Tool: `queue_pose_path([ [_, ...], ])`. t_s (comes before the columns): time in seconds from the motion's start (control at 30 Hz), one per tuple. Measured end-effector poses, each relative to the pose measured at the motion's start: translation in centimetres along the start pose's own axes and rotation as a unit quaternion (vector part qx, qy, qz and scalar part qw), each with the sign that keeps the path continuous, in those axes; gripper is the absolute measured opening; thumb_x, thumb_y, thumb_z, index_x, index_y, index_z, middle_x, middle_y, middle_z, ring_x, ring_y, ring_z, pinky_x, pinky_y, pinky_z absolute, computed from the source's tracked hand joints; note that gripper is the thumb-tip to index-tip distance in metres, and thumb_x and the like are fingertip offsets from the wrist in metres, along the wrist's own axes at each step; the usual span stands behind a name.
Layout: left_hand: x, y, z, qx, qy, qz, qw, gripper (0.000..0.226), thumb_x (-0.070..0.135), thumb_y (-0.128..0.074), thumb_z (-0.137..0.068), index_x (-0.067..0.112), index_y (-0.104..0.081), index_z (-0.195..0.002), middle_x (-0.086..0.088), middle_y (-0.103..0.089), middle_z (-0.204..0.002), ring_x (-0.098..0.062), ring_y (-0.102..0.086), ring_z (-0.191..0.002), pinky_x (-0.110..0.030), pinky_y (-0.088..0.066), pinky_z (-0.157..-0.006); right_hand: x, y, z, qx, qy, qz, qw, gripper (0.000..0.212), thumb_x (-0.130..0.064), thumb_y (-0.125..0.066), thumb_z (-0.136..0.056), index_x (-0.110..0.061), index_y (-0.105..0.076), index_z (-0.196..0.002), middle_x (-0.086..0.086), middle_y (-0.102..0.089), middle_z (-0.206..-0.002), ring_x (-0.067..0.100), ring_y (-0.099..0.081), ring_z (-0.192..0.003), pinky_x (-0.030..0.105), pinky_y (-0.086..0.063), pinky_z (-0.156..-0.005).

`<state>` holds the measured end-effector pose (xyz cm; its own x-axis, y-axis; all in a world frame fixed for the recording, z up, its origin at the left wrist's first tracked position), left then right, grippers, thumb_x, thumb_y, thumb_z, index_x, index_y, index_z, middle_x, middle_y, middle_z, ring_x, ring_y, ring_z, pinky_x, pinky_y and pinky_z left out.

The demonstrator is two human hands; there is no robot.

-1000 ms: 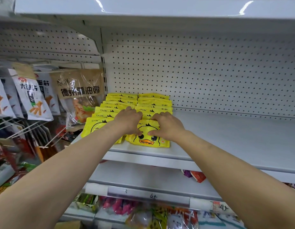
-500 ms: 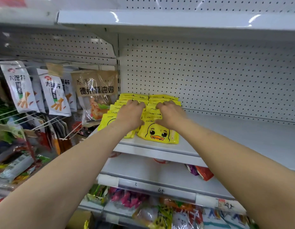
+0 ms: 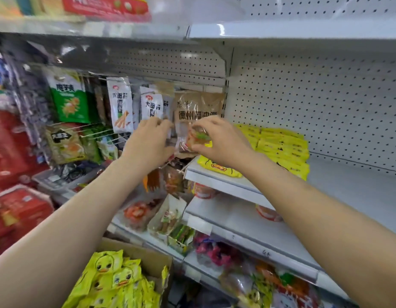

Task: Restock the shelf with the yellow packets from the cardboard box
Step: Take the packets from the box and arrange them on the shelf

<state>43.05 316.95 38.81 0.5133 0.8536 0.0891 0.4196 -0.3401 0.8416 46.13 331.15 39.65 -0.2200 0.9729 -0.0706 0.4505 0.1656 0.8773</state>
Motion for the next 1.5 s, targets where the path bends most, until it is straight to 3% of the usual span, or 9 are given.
queue_pose_path([
  [0.3,-9.7,0.7,10.5,0.032,0.110,-0.023,0.993,0.052,0.042,-0.064,-0.088,0.019,-0.051,-0.133,-0.009,-0.049,-0.133,-0.034,-0.044,-0.122,-0.048,-0.047,-0.094,-11.4,-7.1,0.5,-0.029,0.122,-0.050,0.991,0.053,-0.053,-0.059,-0.091,-0.030,-0.049,-0.138,-0.004,-0.046,-0.141,0.022,-0.044,-0.130,0.040,-0.045,-0.101],
  [0.53,-16.5,-2.6,15.2,0.015,0.198,-0.054,0.979,0.051,0.042,-0.062,-0.088,0.019,-0.054,-0.132,-0.007,-0.051,-0.130,-0.033,-0.047,-0.119,-0.048,-0.047,-0.092,-17.2,-15.5,-1.7,-0.103,0.187,-0.101,0.972,0.055,-0.051,-0.057,-0.094,-0.031,-0.043,-0.144,-0.001,-0.037,-0.152,0.021,-0.031,-0.140,0.033,-0.031,-0.111],
  [0.73,-22.6,-9.0,17.4,-0.030,0.268,-0.079,0.960,0.046,0.034,-0.066,-0.085,0.015,-0.058,-0.126,-0.011,-0.056,-0.128,-0.035,-0.051,-0.115,-0.047,-0.049,-0.090,-20.3,-26.2,-3.7,-0.180,0.211,-0.147,0.949,0.052,-0.047,-0.062,-0.090,-0.029,-0.050,-0.138,0.000,-0.044,-0.145,0.024,-0.040,-0.133,0.044,-0.043,-0.105],
  [0.87,-26.4,-15.6,19.1,-0.081,0.297,-0.089,0.947,0.044,0.032,-0.068,-0.083,0.010,-0.059,-0.121,-0.015,-0.058,-0.122,-0.040,-0.053,-0.106,-0.048,-0.052,-0.079,-21.0,-34.6,-4.0,-0.228,0.227,-0.164,0.933,0.050,-0.044,-0.067,-0.087,-0.026,-0.056,-0.132,0.004,-0.051,-0.137,0.028,-0.046,-0.126,0.041,-0.042,-0.103],
  [0.97,-28.7,-21.5,21.2,-0.131,0.326,-0.081,0.933,0.043,0.034,-0.068,-0.083,0.010,-0.059,-0.119,-0.013,-0.057,-0.121,-0.038,-0.053,-0.107,-0.046,-0.051,-0.080,-21.1,-42.6,-3.4,-0.297,0.216,-0.168,0.915,0.051,-0.044,-0.067,-0.084,-0.024,-0.055,-0.130,0.007,-0.052,-0.133,0.030,-0.047,-0.124,0.041,-0.041,-0.103],
  [1.1,-30.9,-29.6,25.1,-0.210,0.391,-0.045,0.895,0.050,0.041,-0.065,-0.086,0.015,-0.055,-0.128,-0.011,-0.055,-0.126,-0.035,-0.050,-0.115,-0.046,-0.049,-0.084,-20.2,-53.9,-0.7,-0.388,0.197,-0.153,0.887,0.063,-0.056,-0.055,-0.074,-0.025,-0.054,-0.129,0.007,-0.055,-0.128,0.031,-0.048,-0.126,0.048,-0.045,-0.100],
  [1.3,-32.0,-40.3,33.9,-0.317,0.475,0.006,0.821,0.050,0.045,-0.059,-0.091,0.017,-0.049,-0.131,-0.011,-0.052,-0.130,-0.033,-0.048,-0.121,-0.046,-0.050,-0.088,-17.6,-64.3,5.8,-0.523,0.193,-0.106,0.823,0.056,-0.047,-0.064,-0.088,-0.021,-0.050,-0.136,0.007,-0.049,-0.136,0.031,-0.046,-0.128,0.046,-0.043,-0.102],
  [1.43,-31.5,-45.4,40.2,-0.379,0.531,0.042,0.757,0.052,0.044,-0.058,-0.092,0.016,-0.046,-0.134,-0.013,-0.052,-0.126,-0.034,-0.048,-0.119,-0.047,-0.049,-0.089,-17.6,-68.2,7.8,-0.501,0.233,-0.039,0.833,0.049,-0.051,-0.058,-0.091,-0.022,-0.054,-0.130,0.004,-0.058,-0.131,0.025,-0.054,-0.123,0.044,-0.034,-0.101],
  [1.5,-30.9,-47.1,43.2,-0.398,0.566,0.059,0.720,0.053,0.043,-0.059,-0.092,0.014,-0.045,-0.134,-0.015,-0.050,-0.129,-0.036,-0.047,-0.121,-0.048,-0.048,-0.091,-18.8,-69.1,7.9,-0.488,0.245,-0.027,0.837,0.042,-0.043,-0.056,-0.095,-0.018,-0.053,-0.128,0.007,-0.060,-0.128,0.028,-0.056,-0.119,0.040,-0.039,-0.093],
])
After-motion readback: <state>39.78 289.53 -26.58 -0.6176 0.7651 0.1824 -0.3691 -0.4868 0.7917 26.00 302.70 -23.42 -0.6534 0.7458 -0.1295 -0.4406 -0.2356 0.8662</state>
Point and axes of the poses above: each hand's wrist, its own z-axis away from the middle knuckle, its own y-axis out of the back of the hand, x = y × z, the point moved 10 cm from there along -z, towards the middle knuckle
